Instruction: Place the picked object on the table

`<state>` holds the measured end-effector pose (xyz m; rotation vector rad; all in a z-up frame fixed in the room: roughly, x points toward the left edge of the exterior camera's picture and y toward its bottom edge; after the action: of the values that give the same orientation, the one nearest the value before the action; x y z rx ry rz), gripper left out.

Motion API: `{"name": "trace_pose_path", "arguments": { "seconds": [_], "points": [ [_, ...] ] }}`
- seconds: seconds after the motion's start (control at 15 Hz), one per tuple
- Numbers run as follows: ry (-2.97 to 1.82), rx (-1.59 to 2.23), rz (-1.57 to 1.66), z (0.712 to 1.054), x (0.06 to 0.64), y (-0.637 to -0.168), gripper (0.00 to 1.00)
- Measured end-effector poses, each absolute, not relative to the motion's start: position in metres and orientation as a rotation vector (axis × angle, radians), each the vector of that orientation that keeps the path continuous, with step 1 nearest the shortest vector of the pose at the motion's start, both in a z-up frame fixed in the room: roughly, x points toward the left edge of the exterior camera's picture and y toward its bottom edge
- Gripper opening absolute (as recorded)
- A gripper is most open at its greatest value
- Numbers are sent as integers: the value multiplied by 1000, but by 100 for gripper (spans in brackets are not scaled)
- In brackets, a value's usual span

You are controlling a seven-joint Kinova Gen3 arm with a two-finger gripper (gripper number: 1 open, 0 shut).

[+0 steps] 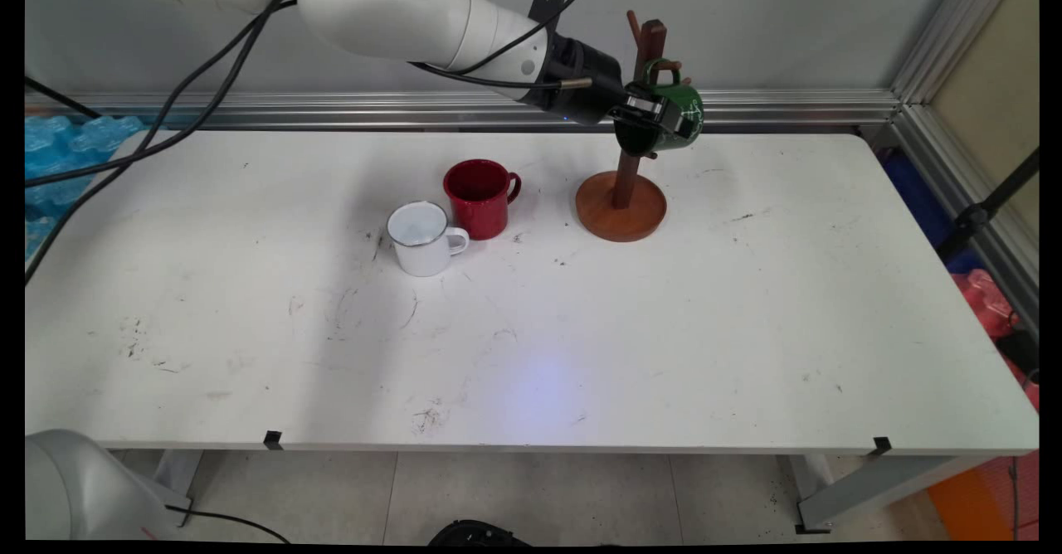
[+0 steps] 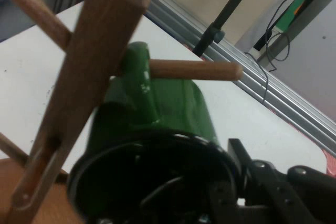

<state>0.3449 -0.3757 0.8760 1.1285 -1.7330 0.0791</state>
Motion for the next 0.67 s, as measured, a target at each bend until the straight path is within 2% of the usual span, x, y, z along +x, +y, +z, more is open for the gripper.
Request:
{"name": "trace_pose_path", "arguments": {
  "seconds": [0.67],
  "points": [
    [-1732, 1121, 86, 876, 348, -374, 0]
  ]
}}
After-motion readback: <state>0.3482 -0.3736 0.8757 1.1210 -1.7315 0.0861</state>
